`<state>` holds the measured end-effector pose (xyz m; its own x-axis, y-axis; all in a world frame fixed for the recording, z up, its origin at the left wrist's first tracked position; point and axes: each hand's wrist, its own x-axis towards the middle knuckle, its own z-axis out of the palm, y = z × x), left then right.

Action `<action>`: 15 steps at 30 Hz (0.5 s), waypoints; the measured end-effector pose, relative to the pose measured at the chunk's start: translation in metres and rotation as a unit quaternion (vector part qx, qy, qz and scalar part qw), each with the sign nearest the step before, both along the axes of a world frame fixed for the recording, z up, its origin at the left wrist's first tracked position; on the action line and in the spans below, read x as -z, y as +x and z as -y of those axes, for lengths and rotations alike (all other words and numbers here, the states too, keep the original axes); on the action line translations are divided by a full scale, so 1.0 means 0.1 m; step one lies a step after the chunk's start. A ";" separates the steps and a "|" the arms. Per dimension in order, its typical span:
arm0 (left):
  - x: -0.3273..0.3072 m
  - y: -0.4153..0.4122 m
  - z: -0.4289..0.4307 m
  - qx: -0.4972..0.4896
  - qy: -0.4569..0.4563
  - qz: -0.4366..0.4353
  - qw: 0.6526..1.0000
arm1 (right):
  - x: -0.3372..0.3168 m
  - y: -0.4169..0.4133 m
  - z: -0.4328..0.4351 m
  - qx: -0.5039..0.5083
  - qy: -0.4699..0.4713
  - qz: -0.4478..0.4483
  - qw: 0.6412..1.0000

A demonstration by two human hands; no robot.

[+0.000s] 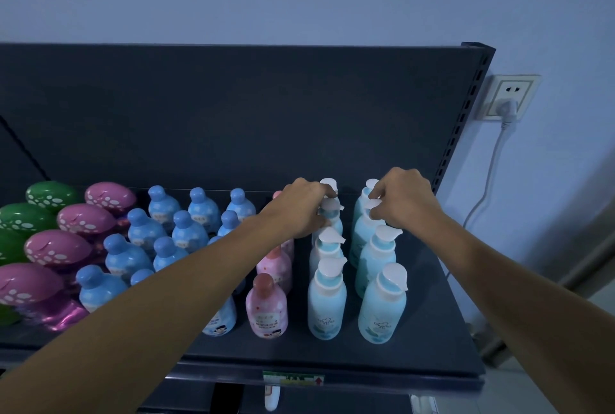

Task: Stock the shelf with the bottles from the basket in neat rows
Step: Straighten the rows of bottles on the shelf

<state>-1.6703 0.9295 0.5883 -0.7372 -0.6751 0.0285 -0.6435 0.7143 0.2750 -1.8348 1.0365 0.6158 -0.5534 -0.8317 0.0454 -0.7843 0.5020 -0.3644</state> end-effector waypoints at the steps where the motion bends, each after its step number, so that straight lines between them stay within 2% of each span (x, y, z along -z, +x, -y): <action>1: 0.00 0.00 0.00 0.000 0.000 0.000 1.000 | 0.00 0.00 0.00 0.001 0.001 -0.002 1.000; 10: -0.11 0.10 0.09 -0.026 -0.036 -0.025 0.999 | -0.07 -0.04 0.01 -0.024 0.032 0.005 0.999; 15: -0.13 0.04 0.21 -0.056 -0.018 -0.081 0.995 | -0.15 -0.12 0.18 0.004 -0.038 -0.001 0.999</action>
<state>-1.6665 0.9085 0.6013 -0.6413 -0.7489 0.1670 -0.6684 0.6521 0.3578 -1.8473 1.0189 0.6304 -0.5592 -0.8216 0.1104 -0.7818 0.4783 -0.4000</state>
